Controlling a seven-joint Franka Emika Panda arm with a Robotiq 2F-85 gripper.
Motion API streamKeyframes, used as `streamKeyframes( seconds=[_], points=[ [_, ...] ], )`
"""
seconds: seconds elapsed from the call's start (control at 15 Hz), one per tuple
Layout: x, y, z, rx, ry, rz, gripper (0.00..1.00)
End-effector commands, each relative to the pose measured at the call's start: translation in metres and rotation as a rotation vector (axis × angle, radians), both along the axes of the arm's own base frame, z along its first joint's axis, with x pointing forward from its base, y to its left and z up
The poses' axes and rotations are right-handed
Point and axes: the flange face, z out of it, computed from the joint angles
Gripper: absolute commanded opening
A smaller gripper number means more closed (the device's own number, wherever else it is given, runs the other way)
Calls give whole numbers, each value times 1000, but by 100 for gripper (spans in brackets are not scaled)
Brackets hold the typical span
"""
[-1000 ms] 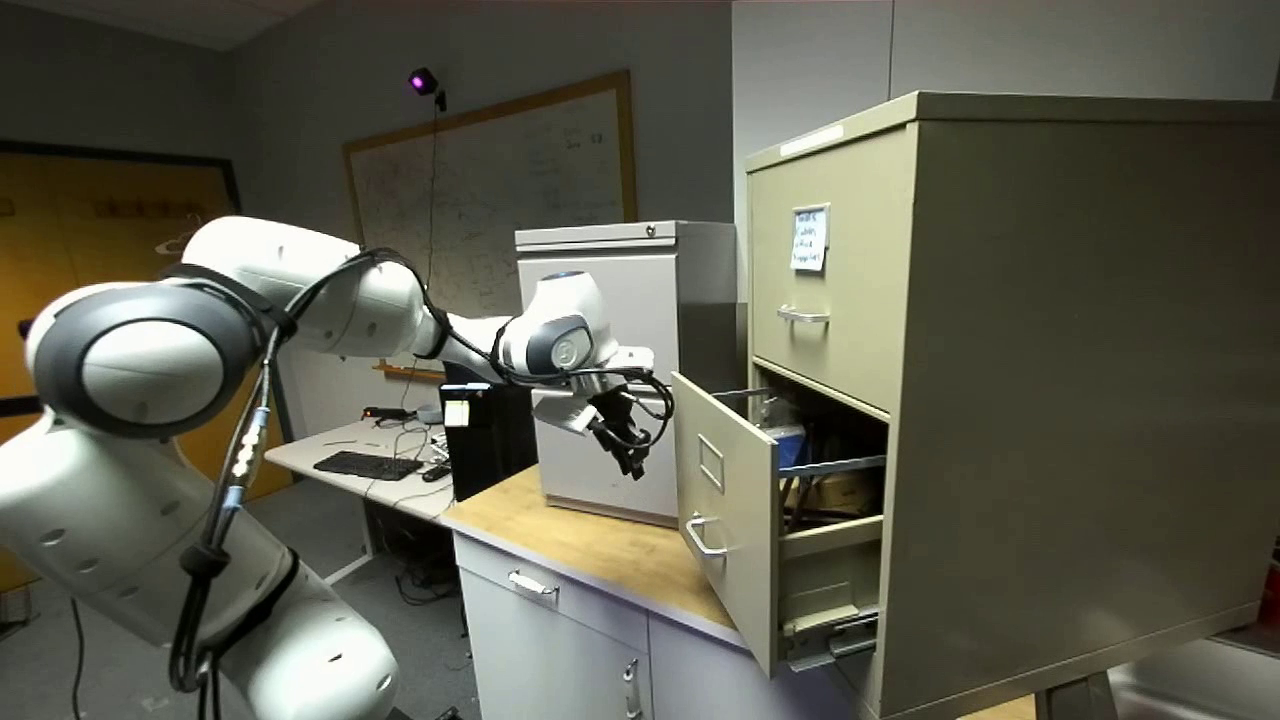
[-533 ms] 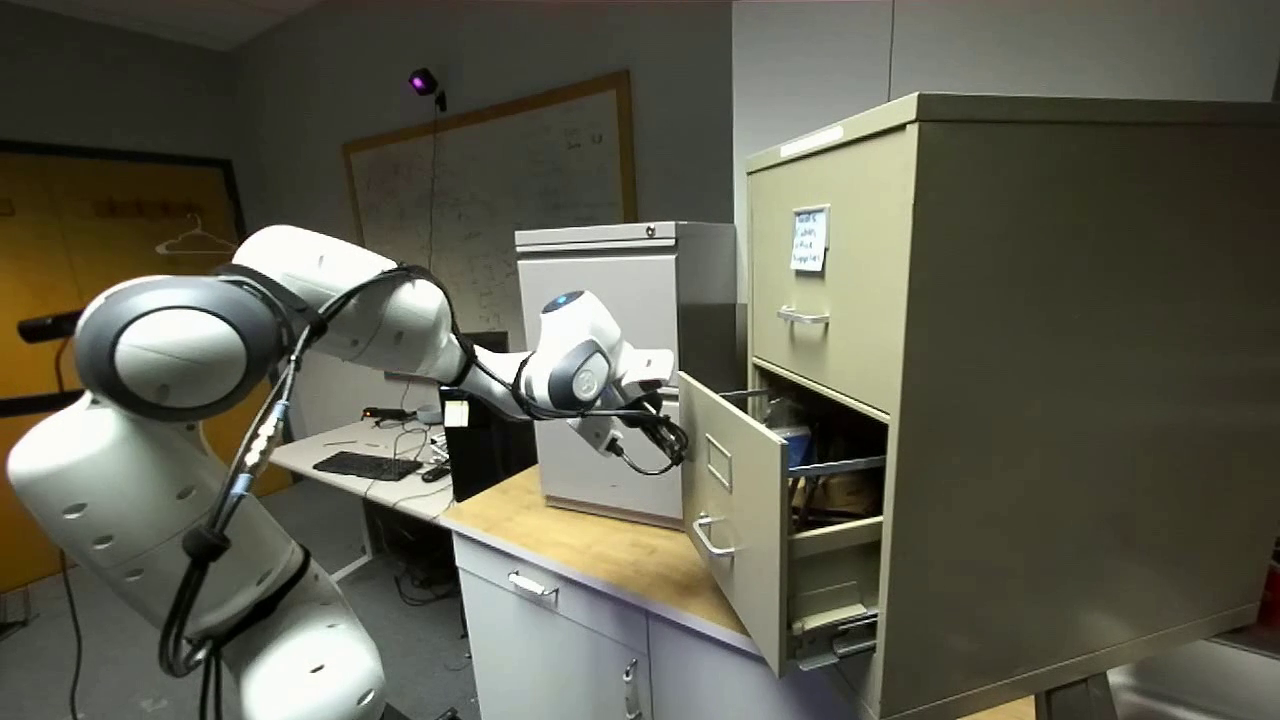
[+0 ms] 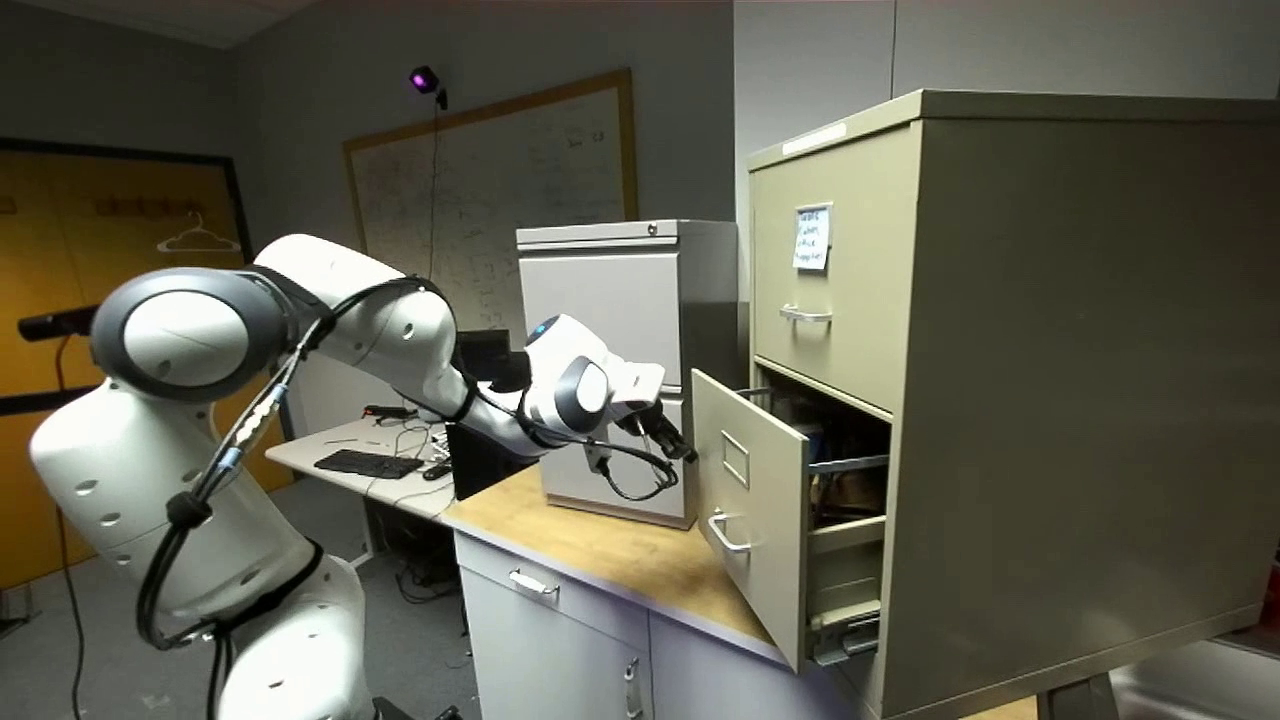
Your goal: Close the bottom drawer of the beige file cabinet
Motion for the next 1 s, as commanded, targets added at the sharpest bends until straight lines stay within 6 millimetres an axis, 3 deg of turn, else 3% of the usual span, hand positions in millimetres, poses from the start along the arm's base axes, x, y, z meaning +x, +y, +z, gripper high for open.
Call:
streamKeyframes(
  seconds=[0.0,0.53,0.93],
  points=[
    [20,-77,14,-24,-95,-136,0],
    [57,-117,29,-98,-182,-376,0],
    [89,-103,12,-178,-148,-566,0]
  ],
)
